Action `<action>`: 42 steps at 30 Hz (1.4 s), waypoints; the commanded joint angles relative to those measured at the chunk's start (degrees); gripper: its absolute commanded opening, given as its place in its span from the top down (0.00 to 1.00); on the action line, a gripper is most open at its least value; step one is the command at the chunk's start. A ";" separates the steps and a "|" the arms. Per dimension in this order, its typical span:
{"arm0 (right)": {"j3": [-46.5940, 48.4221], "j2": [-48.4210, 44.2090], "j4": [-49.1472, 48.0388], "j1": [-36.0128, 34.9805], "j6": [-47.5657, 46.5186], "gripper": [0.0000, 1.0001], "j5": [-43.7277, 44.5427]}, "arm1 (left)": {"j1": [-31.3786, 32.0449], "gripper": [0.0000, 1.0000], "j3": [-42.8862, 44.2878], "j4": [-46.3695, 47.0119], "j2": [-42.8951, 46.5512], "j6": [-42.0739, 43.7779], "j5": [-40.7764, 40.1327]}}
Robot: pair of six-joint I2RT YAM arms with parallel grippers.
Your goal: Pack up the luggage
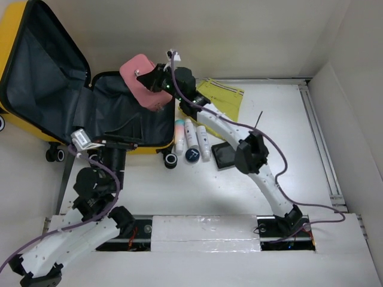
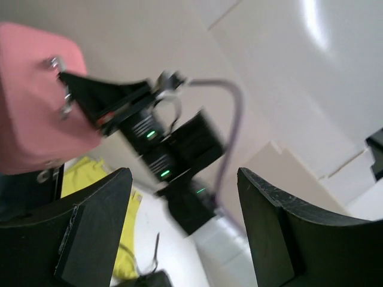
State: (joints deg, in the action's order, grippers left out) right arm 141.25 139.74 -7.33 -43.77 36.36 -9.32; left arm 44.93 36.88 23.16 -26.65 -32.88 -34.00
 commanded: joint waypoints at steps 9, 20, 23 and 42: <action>10.72 11.61 -26.60 -4.22 20.25 0.57 2.30 | 0.16 0.33 4.86 0.14 -3.04 4.23 -14.51; -31.09 -26.40 -20.45 5.00 2.41 0.19 2.72 | 0.16 0.26 12.76 -11.97 -22.81 2.03 -22.52; -45.50 -33.90 -16.32 8.34 -1.02 0.23 7.64 | -1.94 0.24 23.47 -18.91 -32.03 0.28 -20.07; -94.66 -75.05 -1.90 0.97 -13.68 0.35 13.19 | -39.21 0.35 41.25 -29.92 -58.15 -4.38 19.40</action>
State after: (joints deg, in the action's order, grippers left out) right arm 48.36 65.82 -9.61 -42.46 25.47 3.18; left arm 6.66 78.50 -4.84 -82.32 -36.42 -18.11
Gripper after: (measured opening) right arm 0.654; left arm 0.650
